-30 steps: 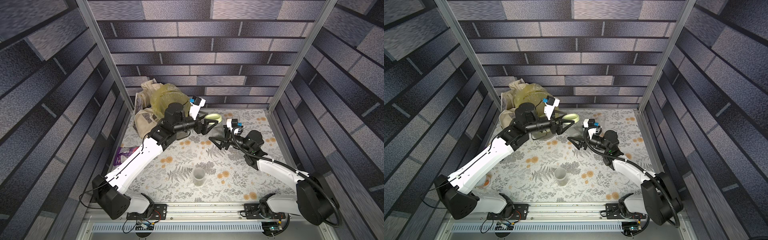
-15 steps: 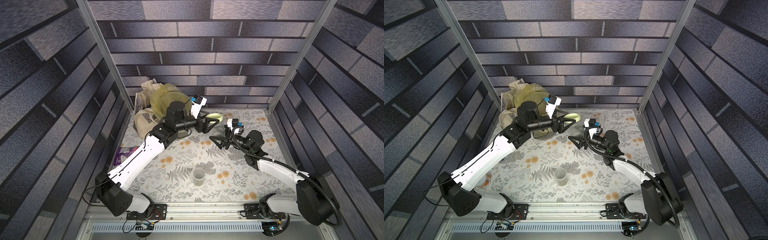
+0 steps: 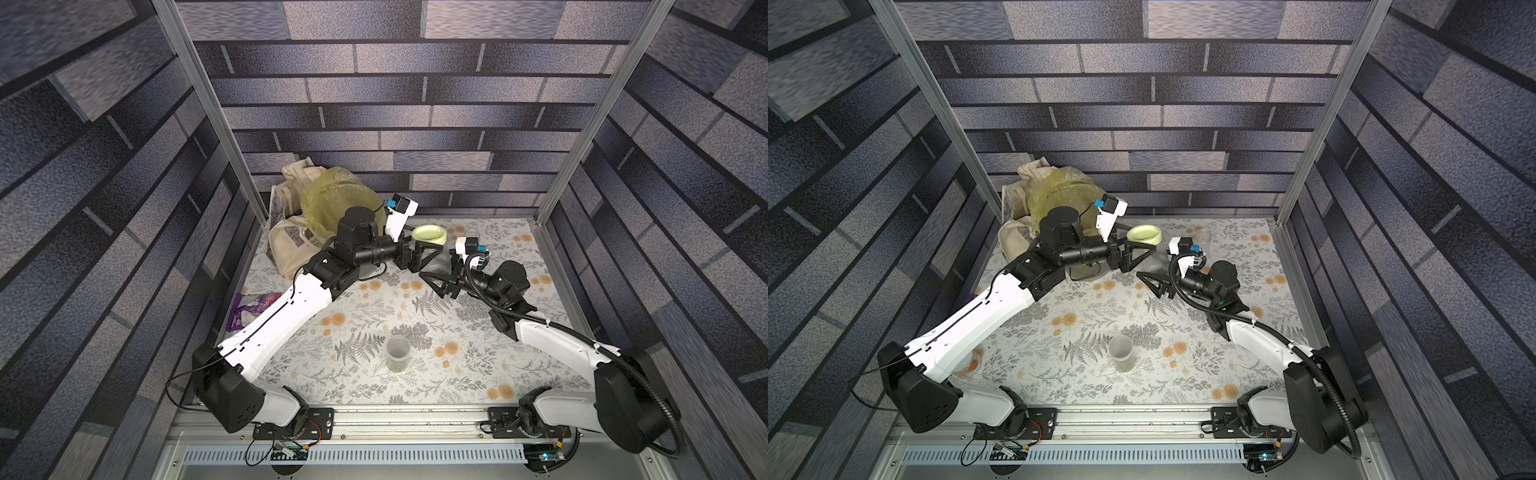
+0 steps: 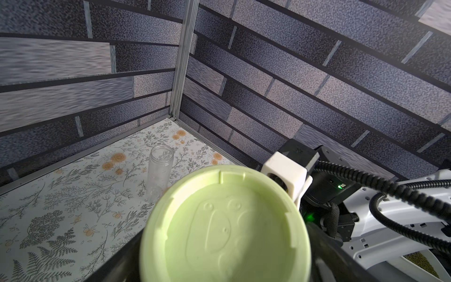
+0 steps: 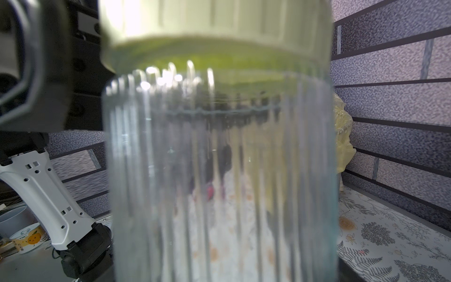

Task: Empty moldy mung beans from jars
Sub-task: Unscrew the lid from the jar.

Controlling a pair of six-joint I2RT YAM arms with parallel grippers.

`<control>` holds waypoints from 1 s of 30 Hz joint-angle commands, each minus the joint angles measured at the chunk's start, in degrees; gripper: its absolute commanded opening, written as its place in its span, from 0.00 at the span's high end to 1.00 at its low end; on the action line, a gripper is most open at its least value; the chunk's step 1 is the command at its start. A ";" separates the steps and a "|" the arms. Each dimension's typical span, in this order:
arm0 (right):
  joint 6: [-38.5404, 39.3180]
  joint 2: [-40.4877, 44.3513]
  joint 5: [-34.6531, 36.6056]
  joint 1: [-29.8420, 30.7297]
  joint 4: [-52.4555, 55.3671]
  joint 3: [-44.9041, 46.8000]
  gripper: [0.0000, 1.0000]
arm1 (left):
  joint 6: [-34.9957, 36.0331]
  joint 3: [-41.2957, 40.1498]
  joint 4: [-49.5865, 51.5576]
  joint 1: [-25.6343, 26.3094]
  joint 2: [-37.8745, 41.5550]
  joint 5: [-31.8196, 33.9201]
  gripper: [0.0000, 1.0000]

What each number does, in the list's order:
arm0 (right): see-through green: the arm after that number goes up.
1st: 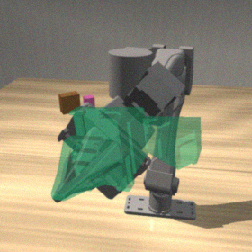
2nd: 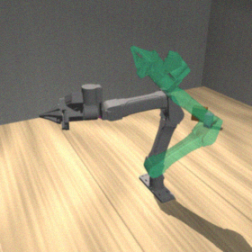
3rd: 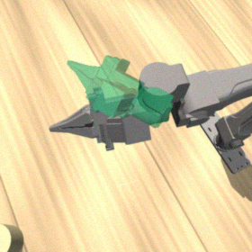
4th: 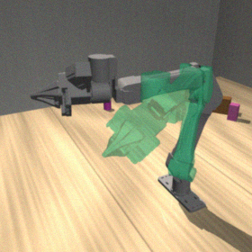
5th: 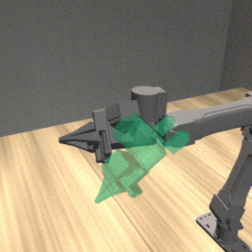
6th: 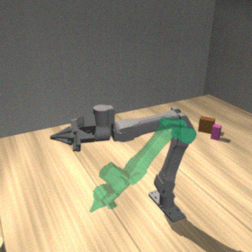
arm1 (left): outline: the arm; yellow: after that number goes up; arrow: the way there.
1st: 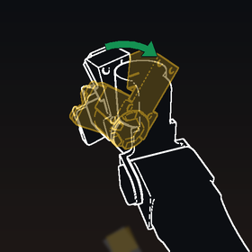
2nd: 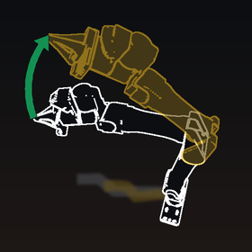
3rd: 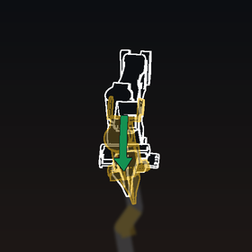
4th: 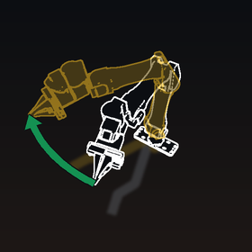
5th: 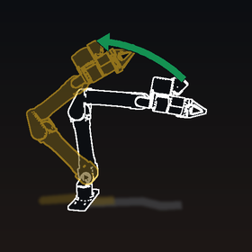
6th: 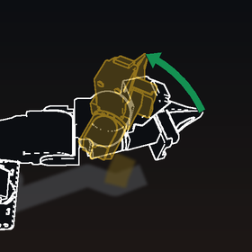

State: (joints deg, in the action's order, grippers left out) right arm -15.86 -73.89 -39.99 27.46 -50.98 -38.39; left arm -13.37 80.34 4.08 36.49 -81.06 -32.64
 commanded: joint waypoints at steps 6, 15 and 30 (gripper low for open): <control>0.52 1.91 -0.56 -0.01 -5.35 0.03 0.49 | -0.18 -0.08 -0.74 1.10 2.28 1.91 0.00; 0.68 1.81 -1.72 -0.24 -6.23 0.25 0.49 | -0.37 0.52 0.41 1.10 2.56 0.07 0.00; -2.66 0.32 -4.57 -0.96 -9.58 -0.15 0.52 | 1.78 -1.67 2.23 -1.23 5.99 -0.84 0.00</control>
State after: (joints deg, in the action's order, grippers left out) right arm -17.67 -73.91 -43.48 26.85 -54.74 -38.33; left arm -13.10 79.48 5.58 36.23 -76.79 -32.84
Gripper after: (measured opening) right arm 0.838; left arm 0.999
